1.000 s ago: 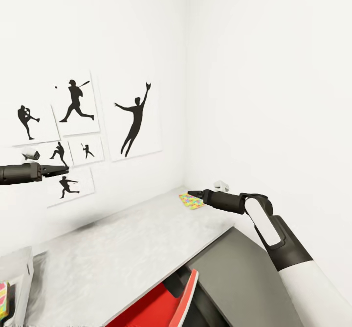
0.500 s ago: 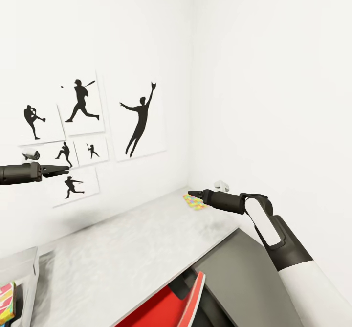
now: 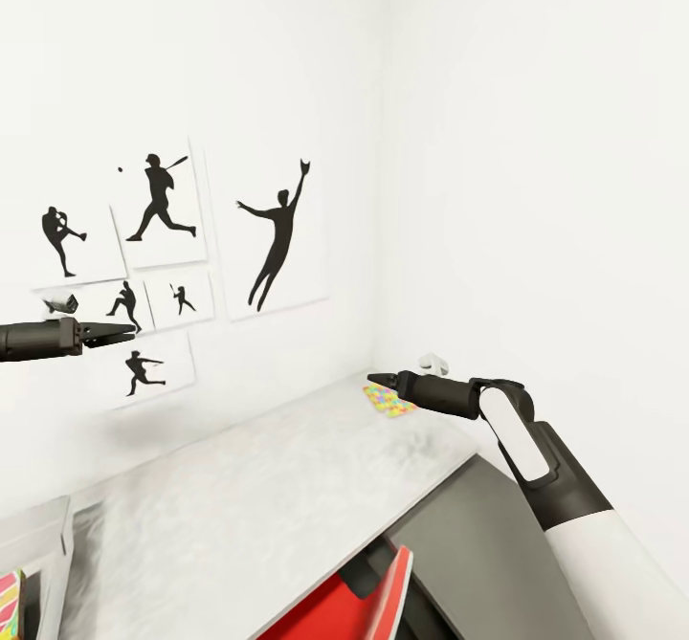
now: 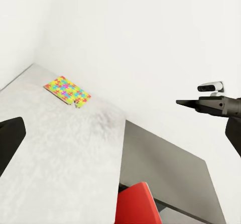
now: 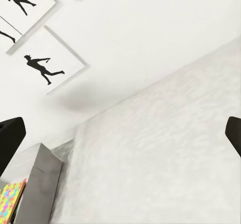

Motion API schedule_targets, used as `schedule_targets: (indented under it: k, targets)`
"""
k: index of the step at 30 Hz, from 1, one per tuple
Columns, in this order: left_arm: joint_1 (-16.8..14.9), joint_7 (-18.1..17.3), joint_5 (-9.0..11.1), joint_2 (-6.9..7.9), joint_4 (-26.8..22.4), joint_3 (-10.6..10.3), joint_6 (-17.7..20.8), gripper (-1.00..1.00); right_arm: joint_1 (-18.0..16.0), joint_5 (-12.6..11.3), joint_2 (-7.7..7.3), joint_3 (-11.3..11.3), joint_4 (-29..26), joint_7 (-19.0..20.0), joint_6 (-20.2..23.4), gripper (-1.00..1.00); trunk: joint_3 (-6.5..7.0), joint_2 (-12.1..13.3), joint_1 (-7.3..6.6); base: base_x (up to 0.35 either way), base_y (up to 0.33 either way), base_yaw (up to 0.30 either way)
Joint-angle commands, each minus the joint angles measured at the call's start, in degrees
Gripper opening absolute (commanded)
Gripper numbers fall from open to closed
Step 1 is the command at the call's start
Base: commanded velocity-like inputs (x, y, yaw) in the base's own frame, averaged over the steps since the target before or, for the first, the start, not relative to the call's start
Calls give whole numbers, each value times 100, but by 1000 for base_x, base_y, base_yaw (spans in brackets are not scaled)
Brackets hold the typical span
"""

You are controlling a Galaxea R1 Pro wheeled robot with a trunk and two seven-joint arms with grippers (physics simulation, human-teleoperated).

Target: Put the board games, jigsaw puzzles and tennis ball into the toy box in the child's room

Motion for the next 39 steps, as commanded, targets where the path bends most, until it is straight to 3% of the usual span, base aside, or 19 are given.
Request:
schedule_targets:
  k: [1, 39]
  targets:
    - [-1, -20, 0, 1, 0, -1, 62, 100, -3, 47, -3, 4, 0, 46, 12, 100, -3, -5, 3, 35, 16, 0]
    - [-1, -20, 0, 1, -6, 0, 65, 100, -3, 47, -8, 4, 0, 46, 9, 100, -3, -5, 3, 39, -36, 99]
